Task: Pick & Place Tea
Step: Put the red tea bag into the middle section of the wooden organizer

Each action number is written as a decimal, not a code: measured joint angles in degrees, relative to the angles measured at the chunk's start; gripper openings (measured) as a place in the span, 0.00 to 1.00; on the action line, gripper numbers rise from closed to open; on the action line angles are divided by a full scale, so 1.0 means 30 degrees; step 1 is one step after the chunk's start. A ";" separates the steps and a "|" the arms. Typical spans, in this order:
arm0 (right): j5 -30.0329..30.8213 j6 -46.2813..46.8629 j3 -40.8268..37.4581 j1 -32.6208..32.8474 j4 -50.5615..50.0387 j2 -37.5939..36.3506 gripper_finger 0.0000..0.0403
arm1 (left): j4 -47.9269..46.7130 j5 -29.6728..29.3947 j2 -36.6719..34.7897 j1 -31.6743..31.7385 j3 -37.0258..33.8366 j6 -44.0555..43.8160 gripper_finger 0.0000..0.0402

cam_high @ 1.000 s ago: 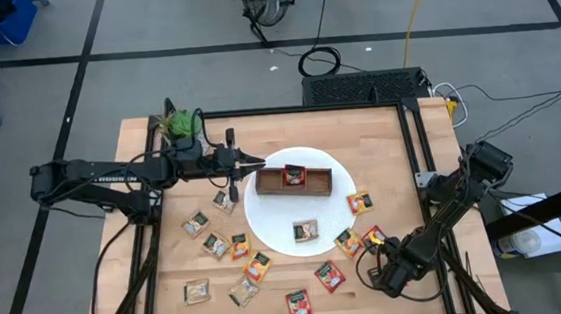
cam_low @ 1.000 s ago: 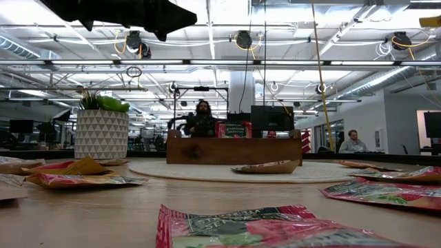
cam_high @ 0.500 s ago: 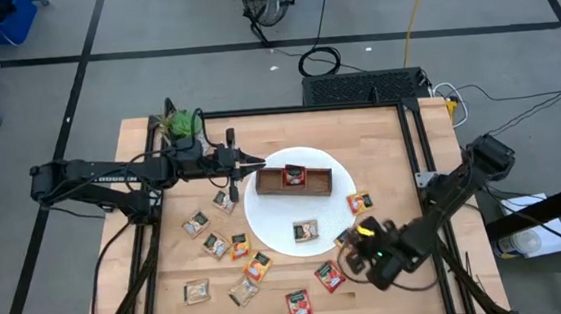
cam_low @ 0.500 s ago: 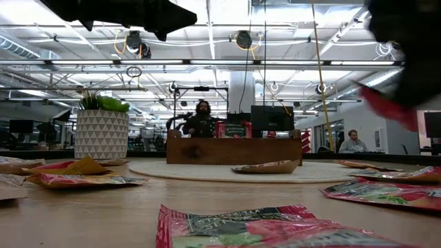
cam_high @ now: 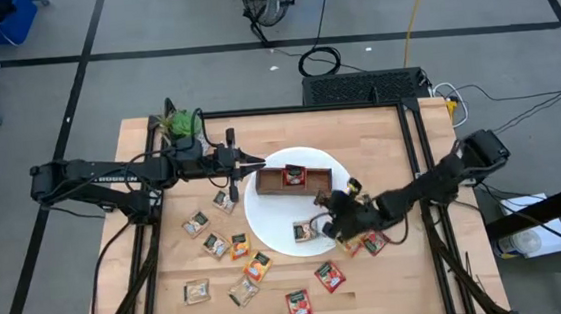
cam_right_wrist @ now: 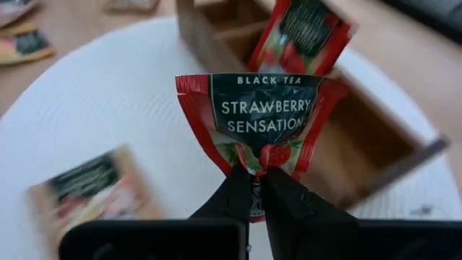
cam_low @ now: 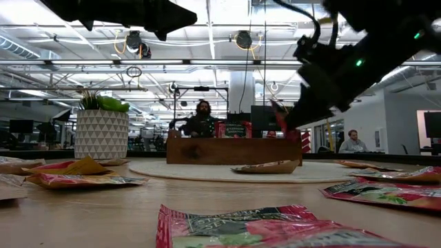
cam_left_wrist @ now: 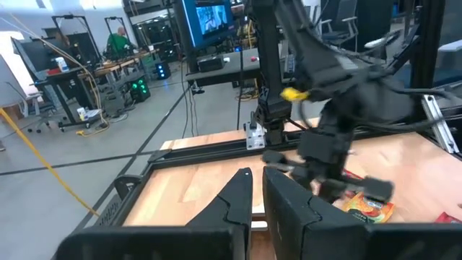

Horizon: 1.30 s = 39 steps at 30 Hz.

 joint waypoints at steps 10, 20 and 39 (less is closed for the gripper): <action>-0.0003 -0.9062 -0.1571 -0.3301 0.9430 -0.0015 0.03 | 0.0048 0.0003 0.0000 0.0000 0.0000 0.0007 0.10; -0.1963 -1.2846 -0.1571 -0.5138 1.2612 -0.0015 0.03 | 0.0377 -0.1560 0.1478 0.0007 0.0814 -0.3112 0.14; -0.2593 -1.4132 -0.1542 -0.6249 1.3955 -0.0015 0.03 | -0.2851 -0.3203 0.9712 0.0036 0.7024 -0.6246 0.49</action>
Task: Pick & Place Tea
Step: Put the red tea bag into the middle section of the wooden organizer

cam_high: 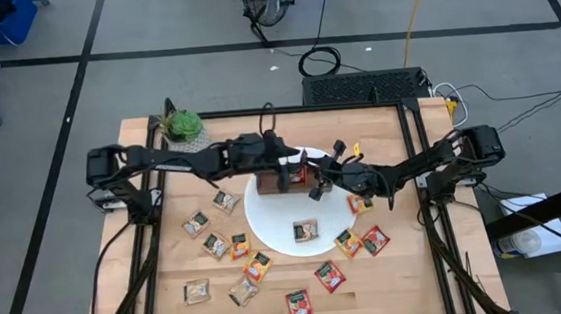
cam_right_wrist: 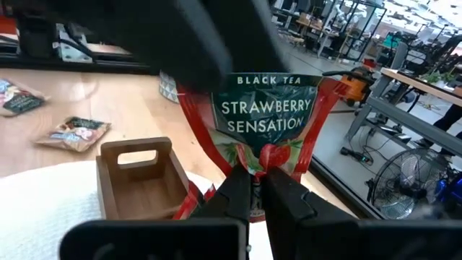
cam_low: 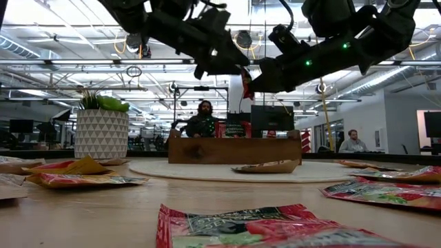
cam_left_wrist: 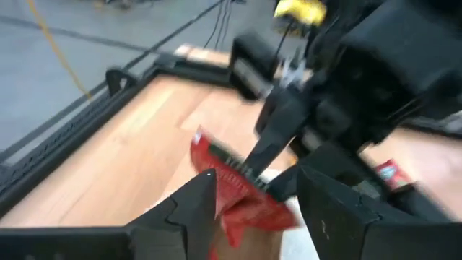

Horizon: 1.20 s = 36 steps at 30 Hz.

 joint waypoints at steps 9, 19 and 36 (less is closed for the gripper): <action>0.0036 0.0003 0.0000 0.0025 -0.0104 0.0000 0.03 | -0.1406 -0.0418 0.0167 0.0434 0.0735 -0.1373 0.49; -0.0884 0.0511 0.0000 0.0024 -0.0166 0.0000 0.05 | -0.1767 0.0365 0.0160 0.0612 0.0735 0.0316 0.06; -0.0969 0.1839 0.0004 0.0051 -0.1654 -0.0889 0.18 | -0.8643 0.2355 -0.2877 -0.0324 0.0456 1.1184 0.00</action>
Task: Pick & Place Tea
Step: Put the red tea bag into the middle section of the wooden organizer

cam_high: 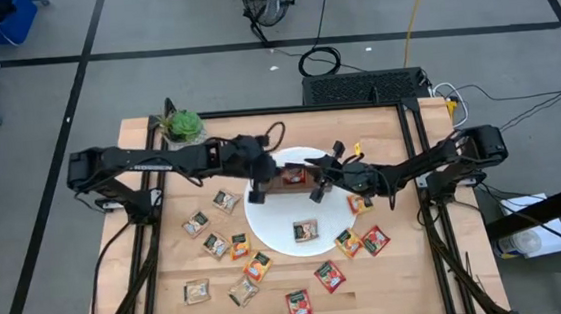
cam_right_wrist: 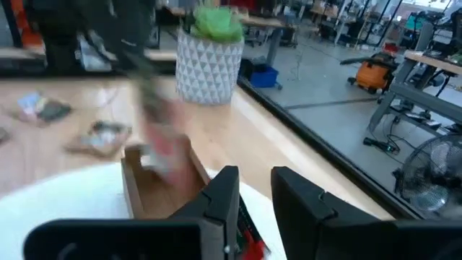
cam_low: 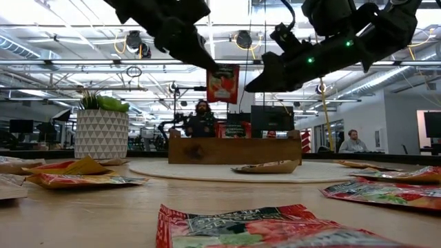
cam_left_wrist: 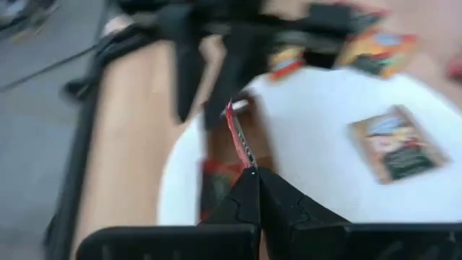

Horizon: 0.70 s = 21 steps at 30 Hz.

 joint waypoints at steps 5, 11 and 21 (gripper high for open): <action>0.0029 0.0693 -0.0048 0.0000 -0.2384 -0.1924 0.17 | 0.2360 0.3343 0.0261 0.0854 -0.1253 0.1680 0.00; 0.0047 0.1261 -0.1727 0.0000 -0.1399 -0.3439 0.16 | 0.4759 0.4534 0.0258 0.2219 -0.2662 0.1498 0.00; 0.0051 0.1016 -0.2823 -0.0007 0.0489 -0.4174 0.16 | 0.6998 0.4877 0.1455 0.2203 -0.3567 0.0689 0.00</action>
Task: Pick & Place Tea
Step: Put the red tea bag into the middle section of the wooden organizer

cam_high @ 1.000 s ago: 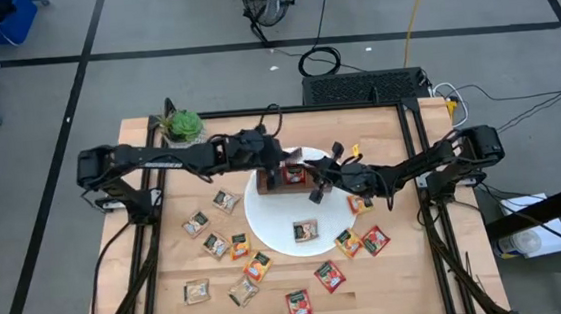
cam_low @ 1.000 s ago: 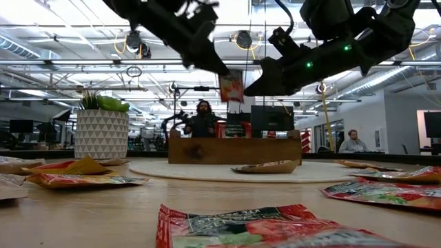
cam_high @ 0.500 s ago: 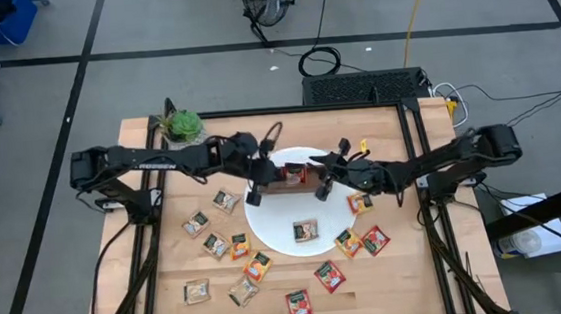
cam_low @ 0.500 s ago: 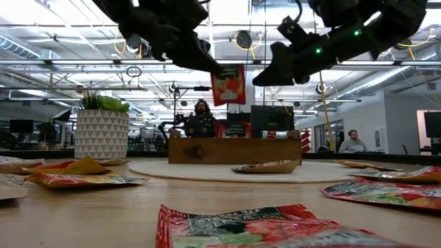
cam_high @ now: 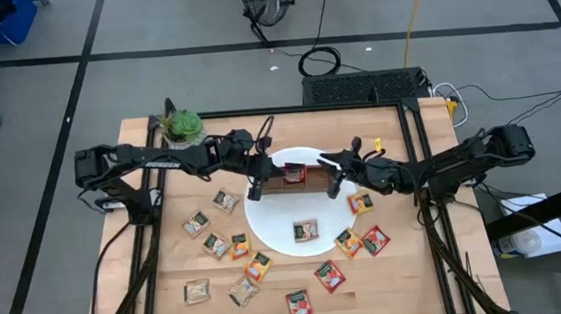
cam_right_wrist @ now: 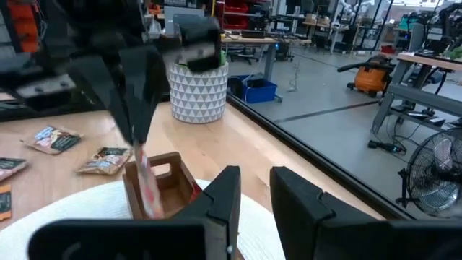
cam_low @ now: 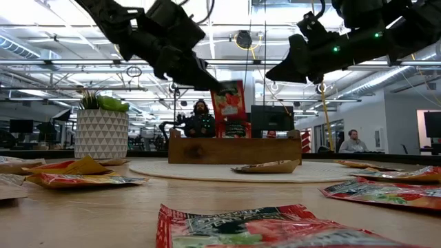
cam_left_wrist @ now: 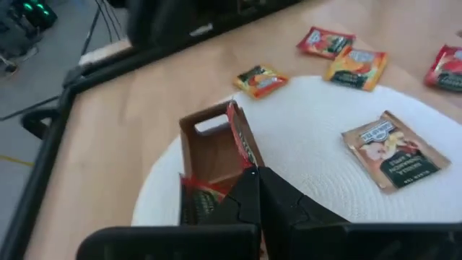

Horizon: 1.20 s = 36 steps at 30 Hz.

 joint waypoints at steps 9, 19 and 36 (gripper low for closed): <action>0.0000 0.0016 0.0000 0.0000 -0.0060 0.0007 0.16 | 0.1497 -0.0050 0.2582 0.0237 0.0335 -0.0576 0.00; 0.0000 -0.0159 0.0000 0.0000 -0.0159 0.0007 0.16 | 0.0681 -0.1175 0.2719 0.0462 0.0353 -0.0670 0.00; 0.0000 -0.0188 0.0000 0.0000 -0.0152 0.0015 0.16 | 0.1483 -0.2068 0.3650 0.0459 0.0368 -0.0531 0.00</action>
